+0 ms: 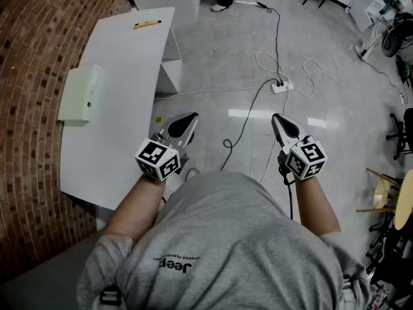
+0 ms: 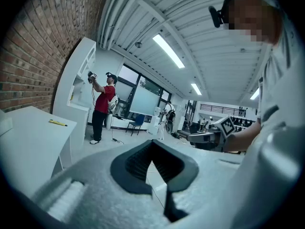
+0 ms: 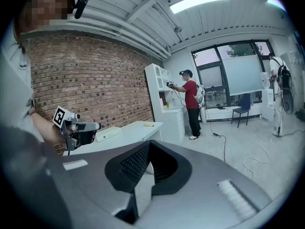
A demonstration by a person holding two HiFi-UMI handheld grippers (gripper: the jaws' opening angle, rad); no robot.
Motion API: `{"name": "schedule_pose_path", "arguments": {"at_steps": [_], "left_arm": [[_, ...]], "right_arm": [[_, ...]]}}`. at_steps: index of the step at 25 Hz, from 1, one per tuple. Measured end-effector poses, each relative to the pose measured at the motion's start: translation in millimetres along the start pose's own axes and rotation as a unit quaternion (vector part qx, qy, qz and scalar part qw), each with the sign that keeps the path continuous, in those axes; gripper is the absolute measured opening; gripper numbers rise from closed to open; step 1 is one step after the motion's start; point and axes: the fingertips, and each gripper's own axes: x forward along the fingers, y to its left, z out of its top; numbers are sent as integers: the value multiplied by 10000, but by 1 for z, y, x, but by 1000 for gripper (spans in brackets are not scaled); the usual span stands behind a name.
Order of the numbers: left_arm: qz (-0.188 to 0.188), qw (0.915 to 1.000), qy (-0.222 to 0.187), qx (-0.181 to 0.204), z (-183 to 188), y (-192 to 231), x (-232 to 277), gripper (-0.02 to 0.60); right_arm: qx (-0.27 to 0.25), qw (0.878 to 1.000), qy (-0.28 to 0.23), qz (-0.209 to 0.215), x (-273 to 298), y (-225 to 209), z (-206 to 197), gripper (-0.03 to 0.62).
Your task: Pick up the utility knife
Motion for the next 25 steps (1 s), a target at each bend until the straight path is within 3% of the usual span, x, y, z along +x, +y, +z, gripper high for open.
{"name": "schedule_pose_path", "arguments": {"at_steps": [15, 25], "left_arm": [[-13, 10000, 6, 61, 6, -9, 13, -2], [103, 9997, -145, 186, 18, -58, 50, -2]], "right_arm": [[-67, 9999, -72, -79, -6, -13, 7, 9], [-155, 9997, -203, 3, -46, -56, 21, 9]]}}
